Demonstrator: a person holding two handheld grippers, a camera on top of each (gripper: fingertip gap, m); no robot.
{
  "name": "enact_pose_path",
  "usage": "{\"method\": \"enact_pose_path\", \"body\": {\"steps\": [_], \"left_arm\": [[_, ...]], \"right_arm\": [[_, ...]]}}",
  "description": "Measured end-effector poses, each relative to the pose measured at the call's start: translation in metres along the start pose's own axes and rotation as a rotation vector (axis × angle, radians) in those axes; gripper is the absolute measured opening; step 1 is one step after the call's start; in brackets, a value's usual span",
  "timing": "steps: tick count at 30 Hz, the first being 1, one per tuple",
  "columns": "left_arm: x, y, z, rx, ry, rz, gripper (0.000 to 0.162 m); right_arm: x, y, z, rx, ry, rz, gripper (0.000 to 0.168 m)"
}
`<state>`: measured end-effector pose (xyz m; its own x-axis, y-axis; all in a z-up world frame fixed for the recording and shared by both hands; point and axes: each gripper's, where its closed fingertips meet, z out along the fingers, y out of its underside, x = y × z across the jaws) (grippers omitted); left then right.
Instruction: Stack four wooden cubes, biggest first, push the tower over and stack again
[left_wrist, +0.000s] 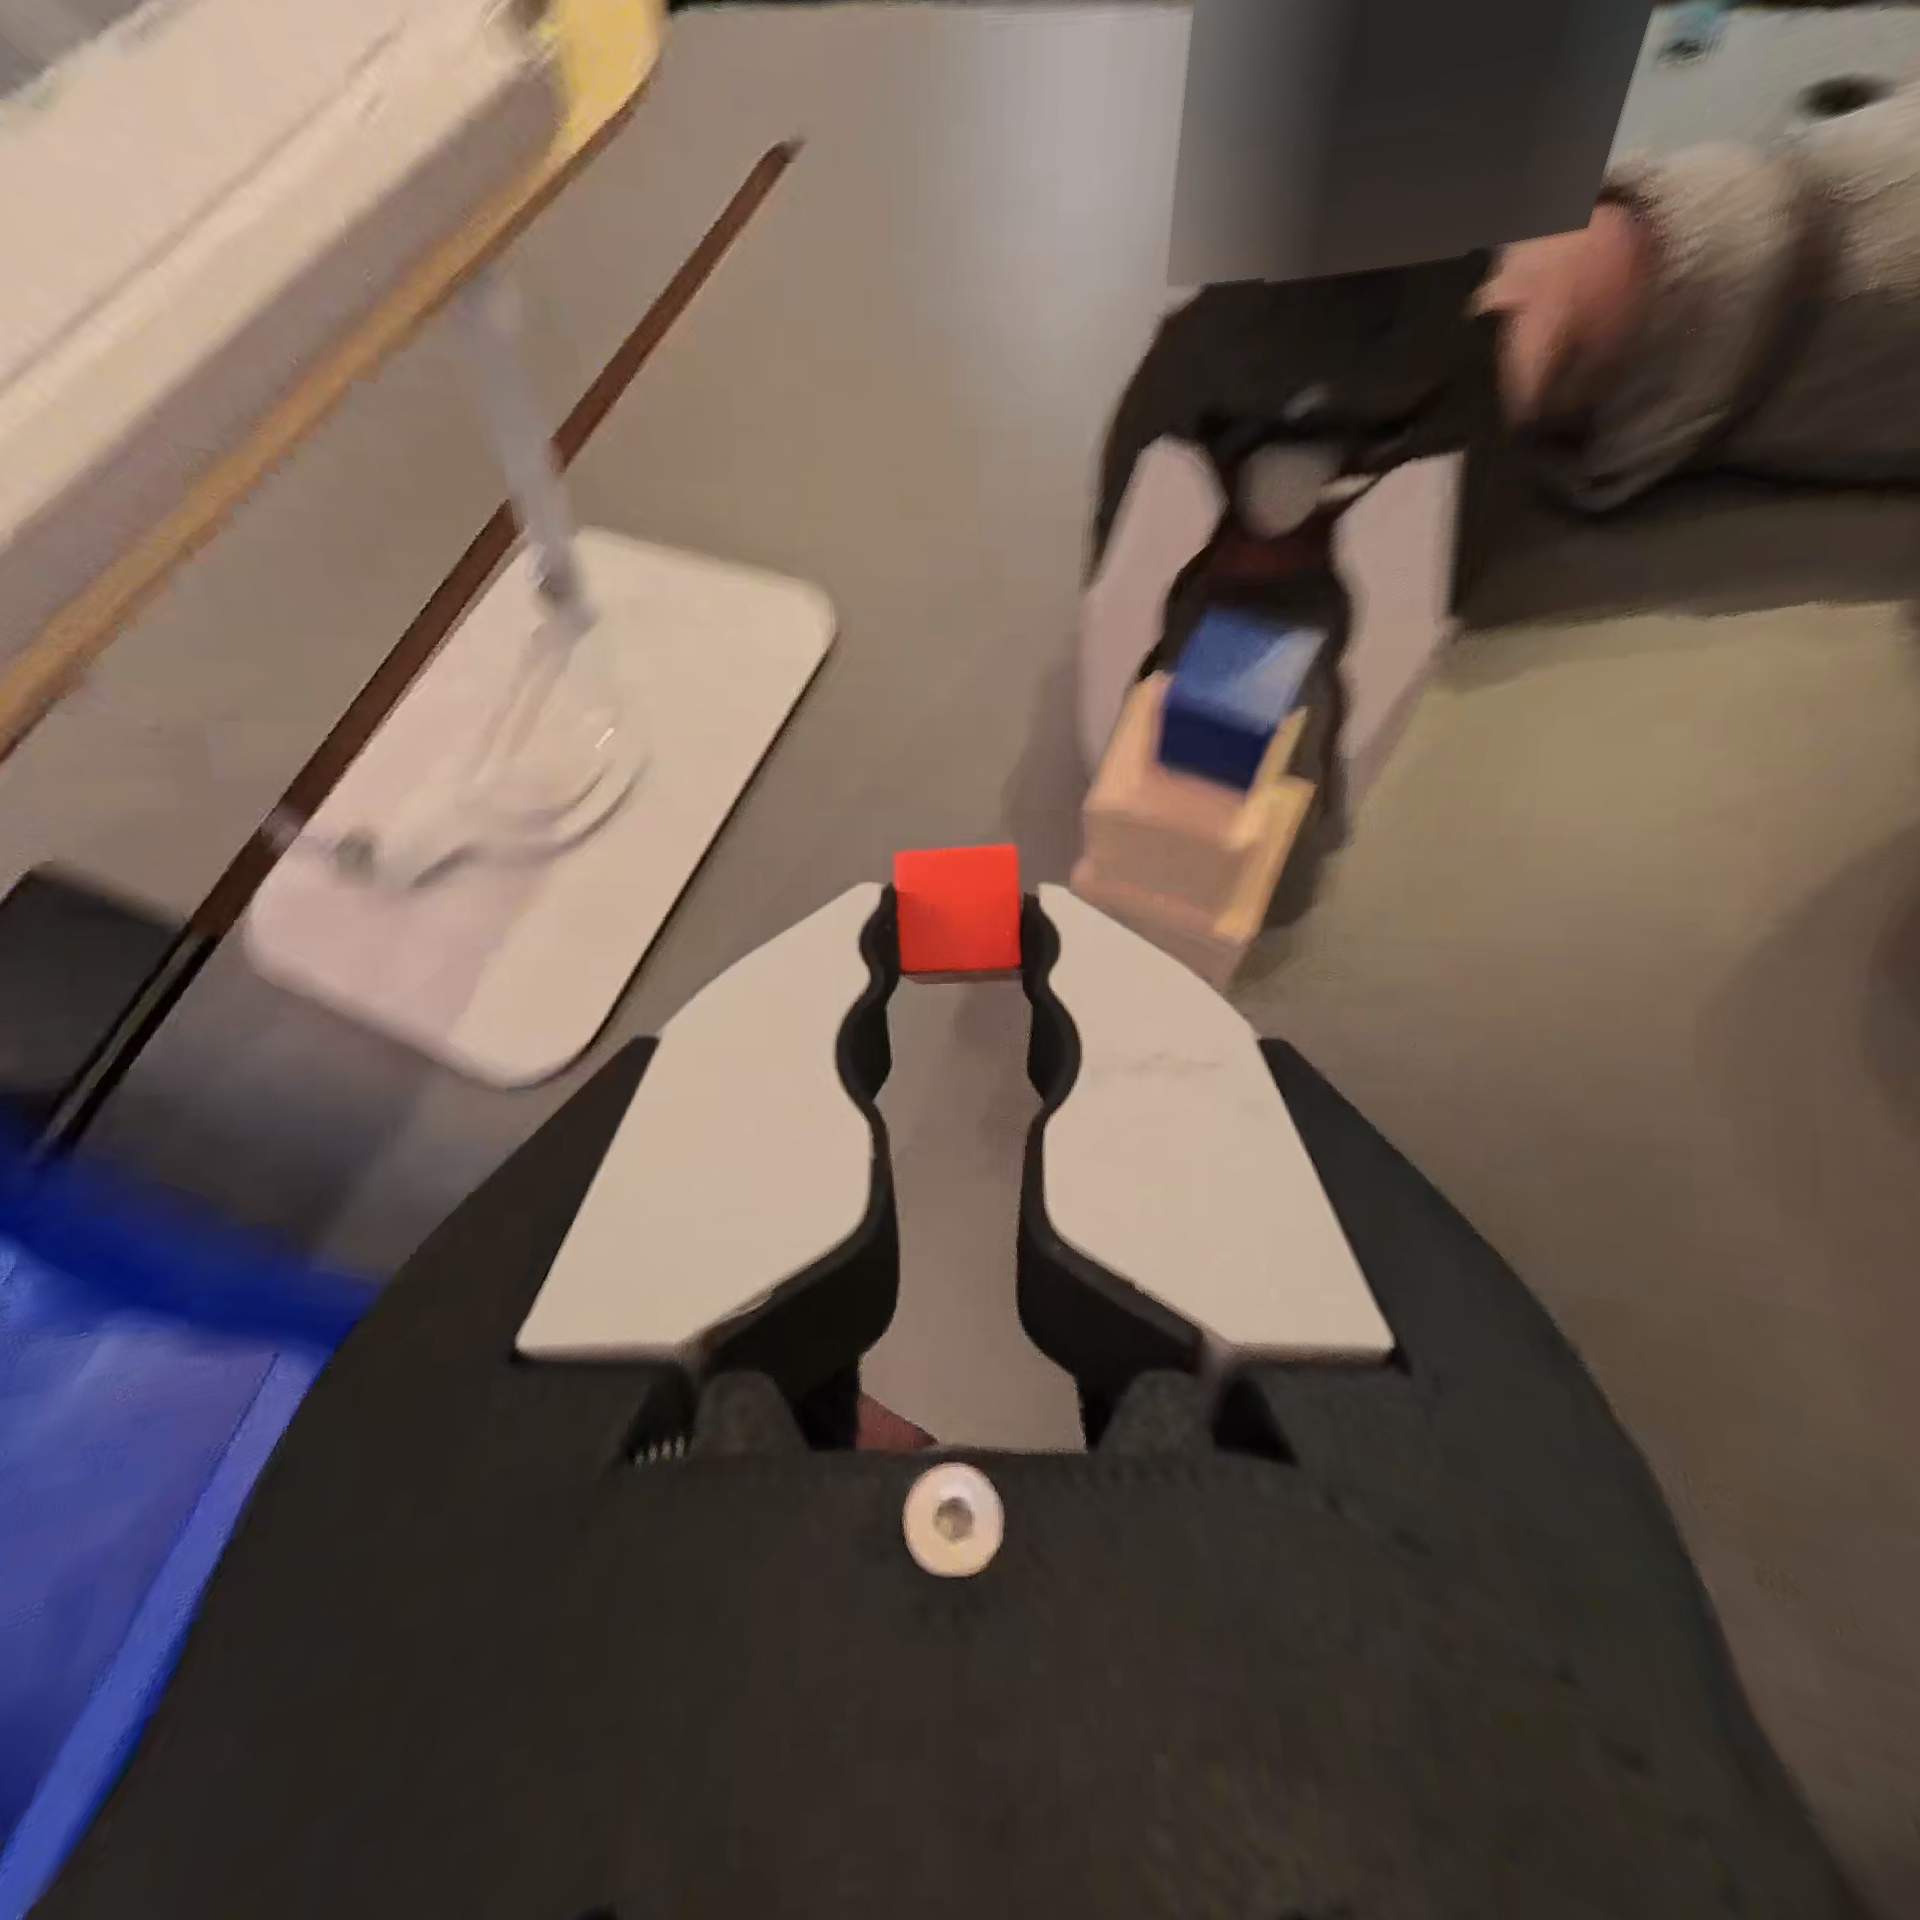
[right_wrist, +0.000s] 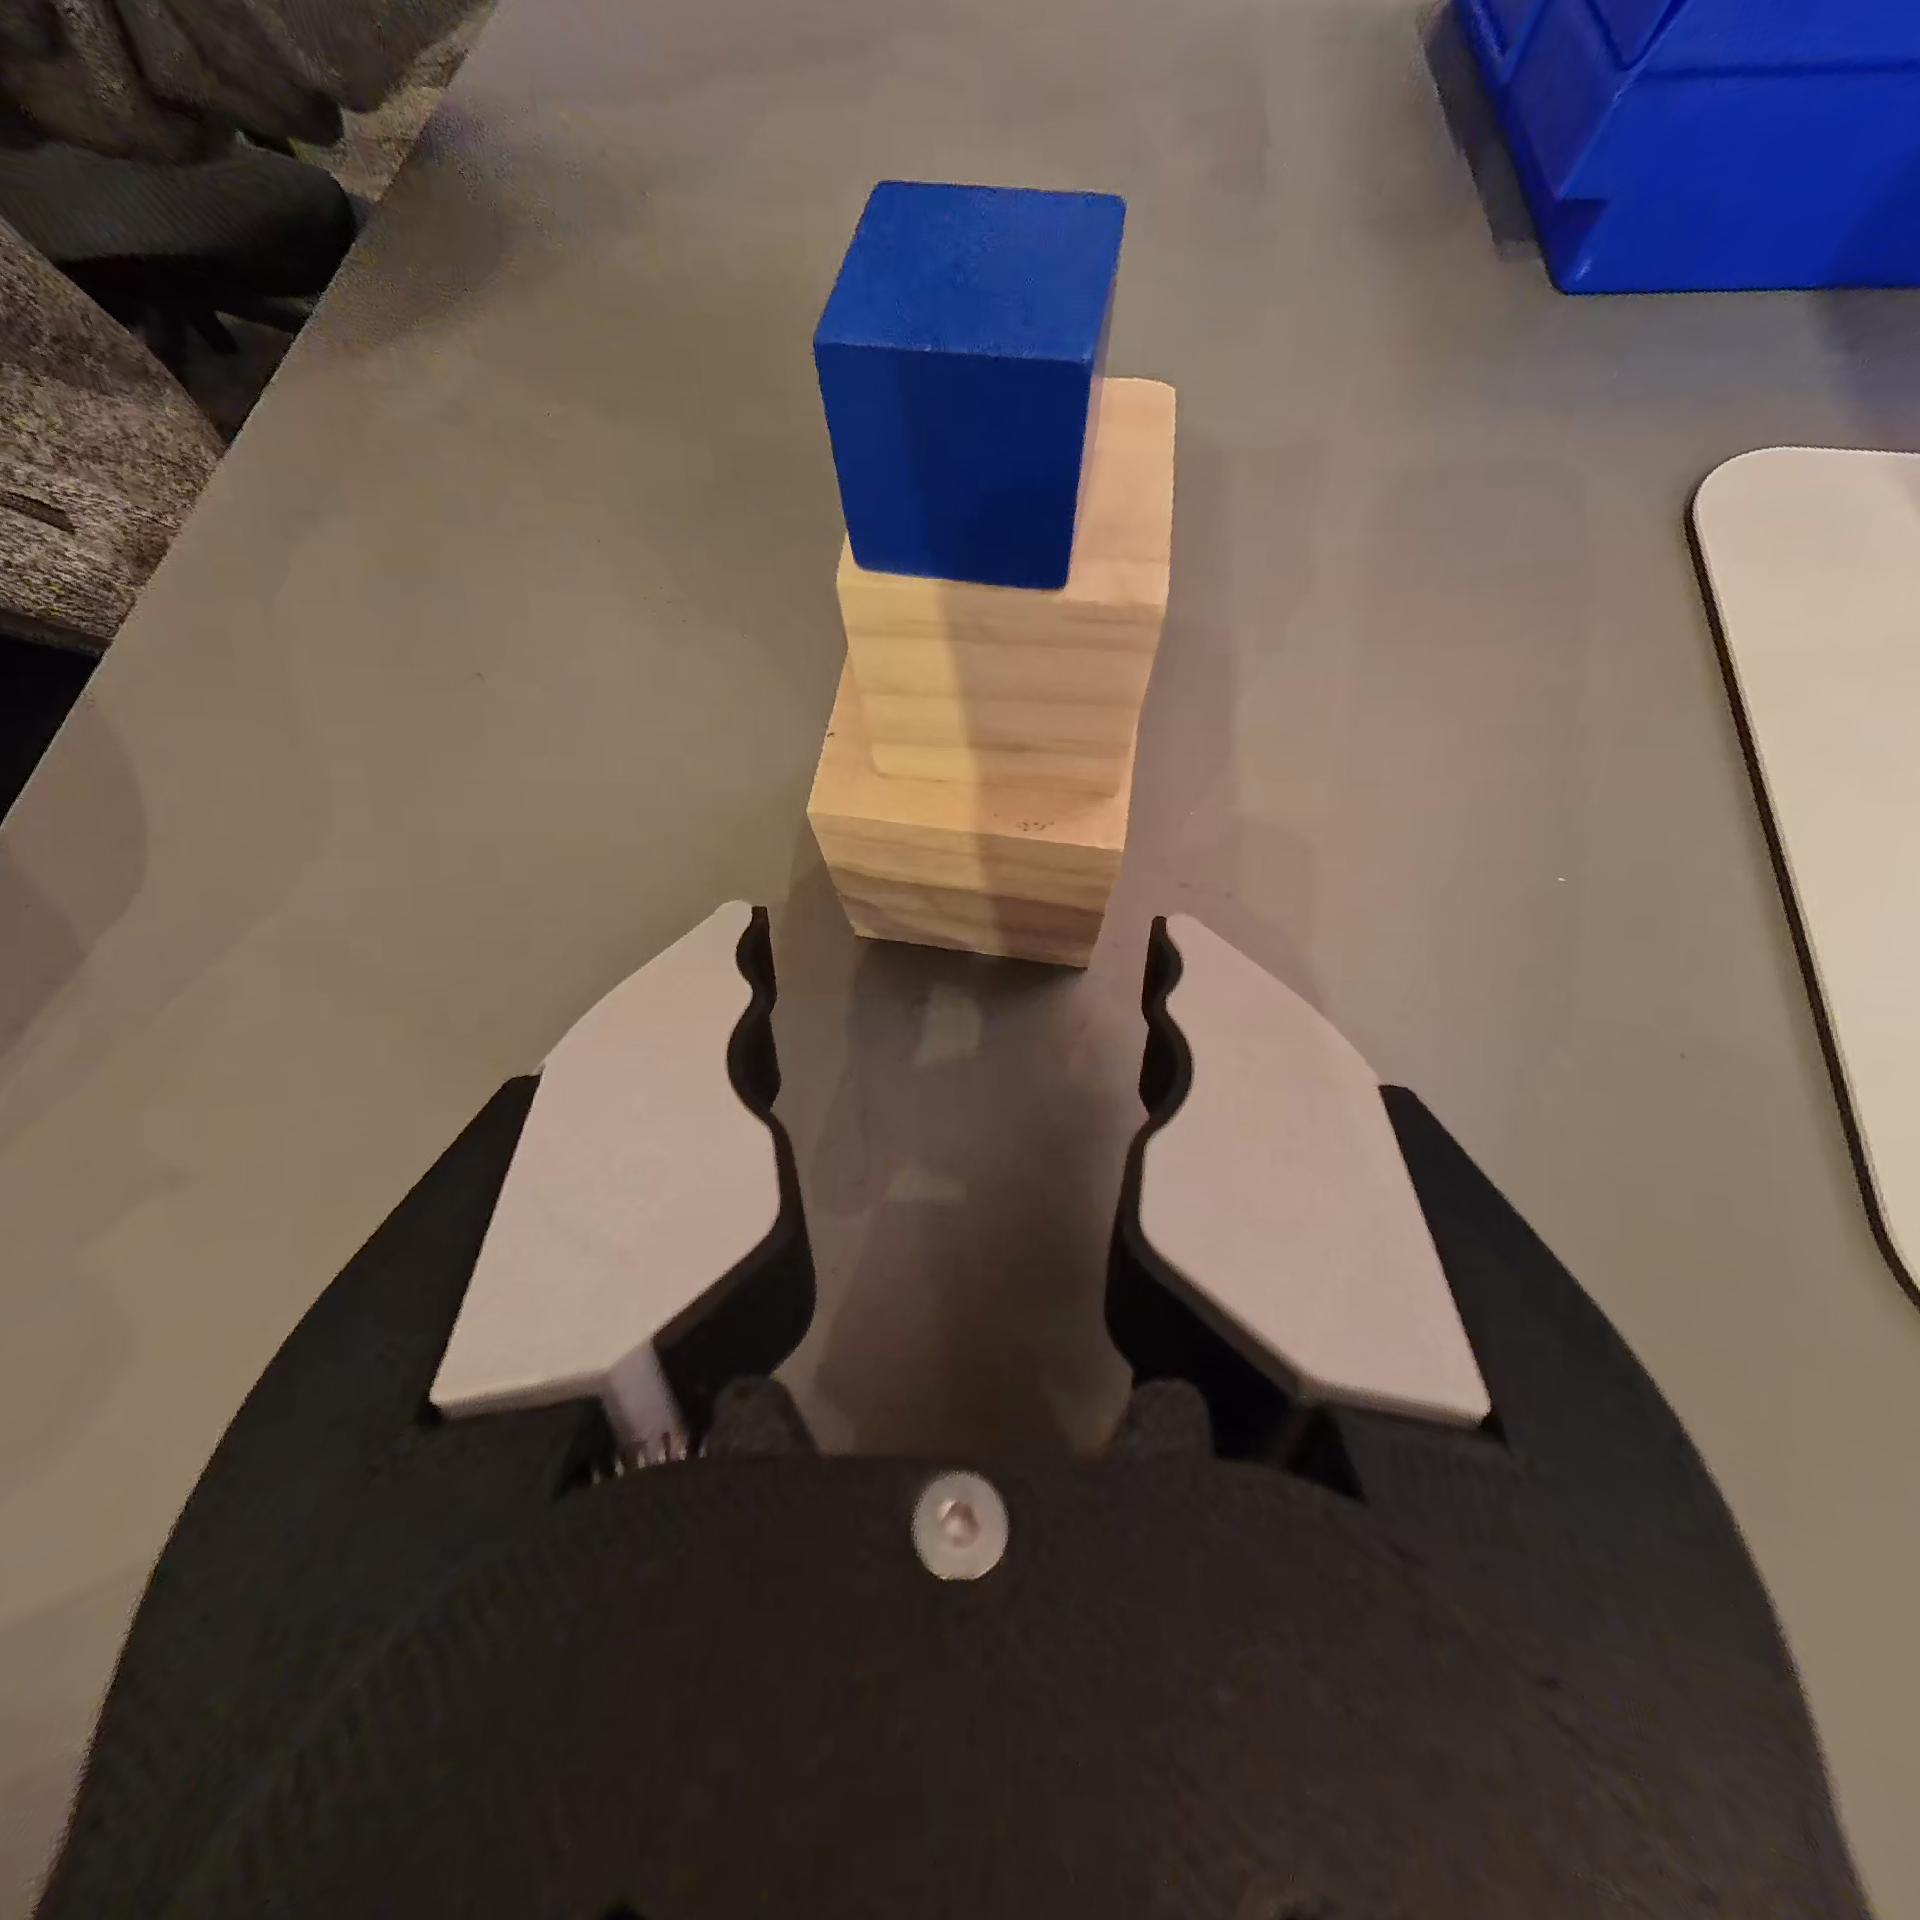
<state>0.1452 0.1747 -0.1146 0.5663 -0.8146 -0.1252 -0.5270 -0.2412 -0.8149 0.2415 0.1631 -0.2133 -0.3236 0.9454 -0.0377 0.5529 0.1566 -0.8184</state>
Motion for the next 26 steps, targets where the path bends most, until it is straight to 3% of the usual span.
{"method": "enact_pose_path", "body": {"steps": [1, 6, 12, 14, 19, 24, 26], "left_arm": [[0.013, -0.014, 0.006, 0.011, 0.049, 0.028, 0.022], [0.046, -0.039, 0.036, -0.033, 0.172, 0.112, 0.022], [0.057, -0.032, 0.048, -0.093, 0.281, 0.069, 0.022], [0.053, -0.032, 0.052, -0.091, 0.252, 0.072, 0.037], [0.053, -0.028, 0.045, -0.046, 0.264, 0.051, 0.053], [0.022, 0.006, 0.019, -0.029, 0.128, 0.031, 0.042], [0.011, 0.031, 0.014, -0.031, 0.088, -0.001, 0.026]], "right_arm": [[0.0, 0.0, 0.0, -0.001, 0.001, -0.001, 0.069], [0.0, 0.0, 0.0, -0.002, 0.0, -0.004, 0.068], [0.0, 0.0, 0.001, -0.002, -0.005, -0.004, 0.068], [0.0, 0.0, 0.001, -0.002, -0.006, -0.002, 0.068], [0.0, 0.0, 0.0, 0.002, -0.004, 0.0, 0.068], [0.001, 0.0, 0.0, 0.005, -0.005, 0.003, 0.066], [0.001, 0.0, -0.002, 0.011, -0.002, 0.006, 0.065]]}}
